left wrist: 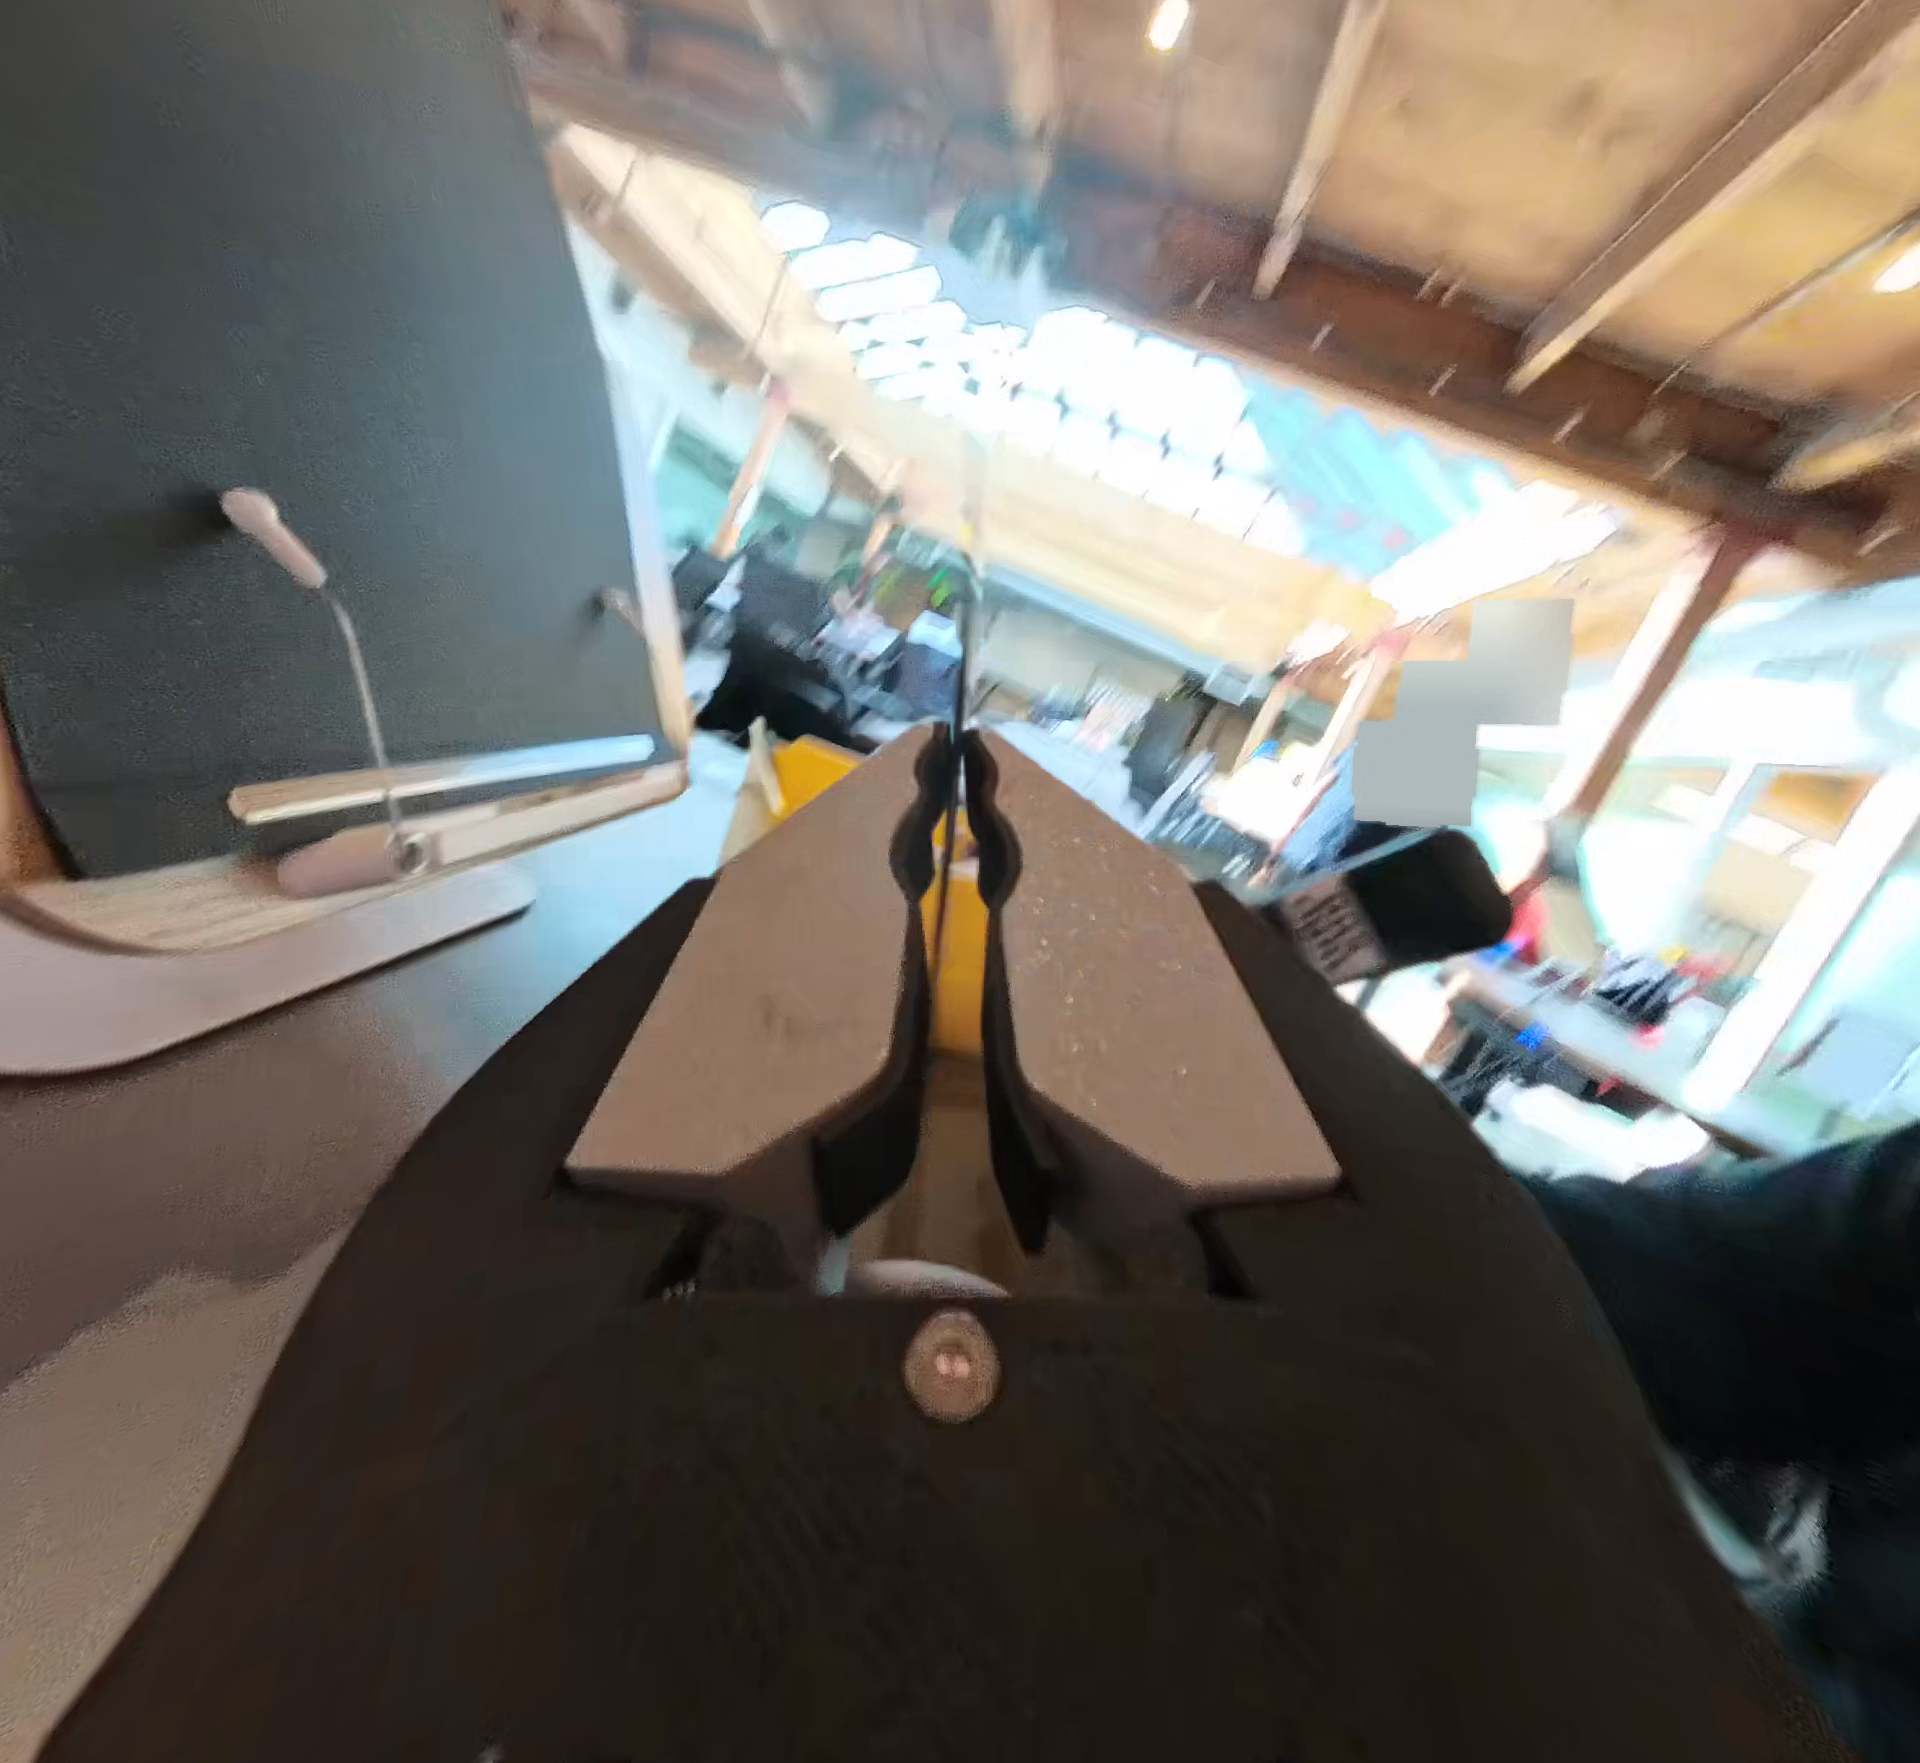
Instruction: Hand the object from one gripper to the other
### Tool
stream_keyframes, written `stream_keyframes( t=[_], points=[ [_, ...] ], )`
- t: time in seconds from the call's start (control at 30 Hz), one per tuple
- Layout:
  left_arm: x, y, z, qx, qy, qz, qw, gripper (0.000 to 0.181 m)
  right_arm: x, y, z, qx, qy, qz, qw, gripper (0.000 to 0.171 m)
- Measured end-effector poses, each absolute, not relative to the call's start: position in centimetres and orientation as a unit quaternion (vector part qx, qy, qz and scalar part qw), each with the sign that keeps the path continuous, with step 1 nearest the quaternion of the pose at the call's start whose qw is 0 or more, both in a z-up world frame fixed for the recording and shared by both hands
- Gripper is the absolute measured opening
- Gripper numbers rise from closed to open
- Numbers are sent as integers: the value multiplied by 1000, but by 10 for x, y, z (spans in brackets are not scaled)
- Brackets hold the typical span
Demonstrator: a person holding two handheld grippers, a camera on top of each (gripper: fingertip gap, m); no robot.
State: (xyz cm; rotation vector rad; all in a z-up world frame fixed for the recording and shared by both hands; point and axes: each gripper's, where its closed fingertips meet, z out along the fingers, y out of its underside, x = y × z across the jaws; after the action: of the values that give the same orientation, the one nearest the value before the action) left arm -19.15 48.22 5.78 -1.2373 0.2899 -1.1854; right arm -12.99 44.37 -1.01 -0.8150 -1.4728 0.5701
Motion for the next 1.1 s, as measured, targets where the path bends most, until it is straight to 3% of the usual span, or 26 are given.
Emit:
stream_keyframes(
  t=[0.13,0.23,0.27,0.37,0.6,0.73,0.93,1.0,1.1],
  points=[
    [-196,476,66,-536,144,-494,669,0,-123,463,17,-415,-561,336,633,70],
    [-177,468,66,-529,177,-508,656,0,-122,464,29,-450,-502,453,583,72],
    [-169,464,66,-522,191,-518,650,0,-123,466,29,-464,-487,478,565,67],
    [-145,457,54,-536,241,-506,631,0,-125,465,27,-478,-475,519,526,15],
    [-130,453,47,-543,267,-498,621,2,-115,454,35,-495,-455,574,467,0],
    [-139,465,42,-565,234,-486,625,21,-85,468,63,-537,-451,495,513,0],
    [-151,486,29,-603,181,-474,616,19,24,550,124,-655,-446,208,574,0],
    [-150,488,25,-611,181,-470,611,18,64,580,128,-701,-444,116,546,0],
    [-148,491,19,-625,190,-445,612,17,113,614,102,-782,-446,19,435,0]
  ],
)
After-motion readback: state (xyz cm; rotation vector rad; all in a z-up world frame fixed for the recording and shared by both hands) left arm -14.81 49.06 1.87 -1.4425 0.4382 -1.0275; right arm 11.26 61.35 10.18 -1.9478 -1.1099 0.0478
